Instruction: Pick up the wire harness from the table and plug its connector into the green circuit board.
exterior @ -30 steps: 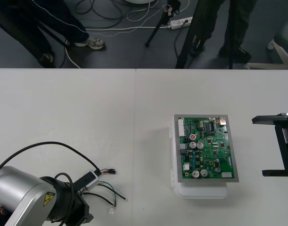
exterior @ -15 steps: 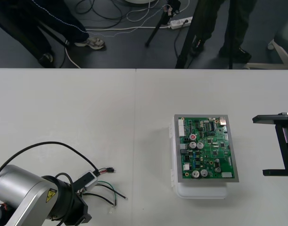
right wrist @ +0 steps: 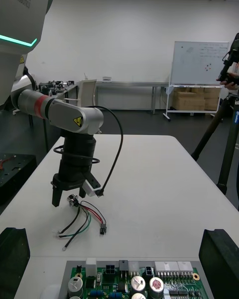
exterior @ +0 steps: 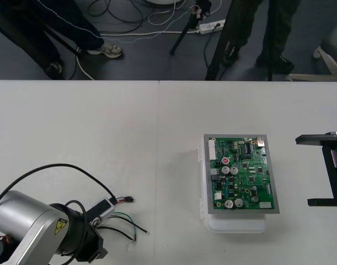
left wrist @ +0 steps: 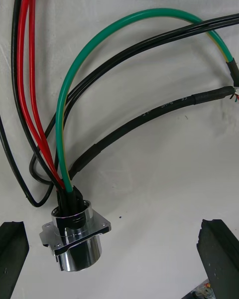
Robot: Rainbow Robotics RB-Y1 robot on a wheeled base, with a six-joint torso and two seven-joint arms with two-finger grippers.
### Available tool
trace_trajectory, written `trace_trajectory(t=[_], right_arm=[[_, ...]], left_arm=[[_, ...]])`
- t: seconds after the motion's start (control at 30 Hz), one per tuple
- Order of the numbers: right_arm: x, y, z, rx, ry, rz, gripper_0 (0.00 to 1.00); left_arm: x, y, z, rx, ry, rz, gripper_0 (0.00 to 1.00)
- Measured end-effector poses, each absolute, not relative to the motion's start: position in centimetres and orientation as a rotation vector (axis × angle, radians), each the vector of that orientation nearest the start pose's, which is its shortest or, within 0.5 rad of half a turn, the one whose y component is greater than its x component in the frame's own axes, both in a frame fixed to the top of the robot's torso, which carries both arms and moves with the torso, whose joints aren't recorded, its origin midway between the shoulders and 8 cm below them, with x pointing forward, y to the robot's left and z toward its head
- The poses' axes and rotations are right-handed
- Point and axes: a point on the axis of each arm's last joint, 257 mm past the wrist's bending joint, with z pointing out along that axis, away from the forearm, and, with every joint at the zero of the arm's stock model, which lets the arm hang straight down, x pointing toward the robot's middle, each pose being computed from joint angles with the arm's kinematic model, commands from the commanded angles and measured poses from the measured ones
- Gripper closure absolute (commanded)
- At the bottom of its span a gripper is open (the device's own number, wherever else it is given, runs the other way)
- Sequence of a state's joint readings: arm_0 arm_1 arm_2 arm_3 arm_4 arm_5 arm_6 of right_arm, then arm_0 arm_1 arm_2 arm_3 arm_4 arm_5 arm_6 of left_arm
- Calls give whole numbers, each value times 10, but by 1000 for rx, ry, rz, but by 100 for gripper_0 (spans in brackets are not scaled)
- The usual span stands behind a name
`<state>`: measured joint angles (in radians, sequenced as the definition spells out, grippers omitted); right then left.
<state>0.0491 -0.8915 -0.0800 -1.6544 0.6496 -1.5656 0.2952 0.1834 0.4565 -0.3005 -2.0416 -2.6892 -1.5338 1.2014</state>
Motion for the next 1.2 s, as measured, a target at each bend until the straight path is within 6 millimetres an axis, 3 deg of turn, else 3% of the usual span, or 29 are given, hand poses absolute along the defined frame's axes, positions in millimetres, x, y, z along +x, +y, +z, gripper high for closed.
trace_trajectory(t=[1.2], right_arm=[[277,-205,-84,-1320,917,949,0]], left_arm=[[261,226,-435,1098,2811,-87,0]])
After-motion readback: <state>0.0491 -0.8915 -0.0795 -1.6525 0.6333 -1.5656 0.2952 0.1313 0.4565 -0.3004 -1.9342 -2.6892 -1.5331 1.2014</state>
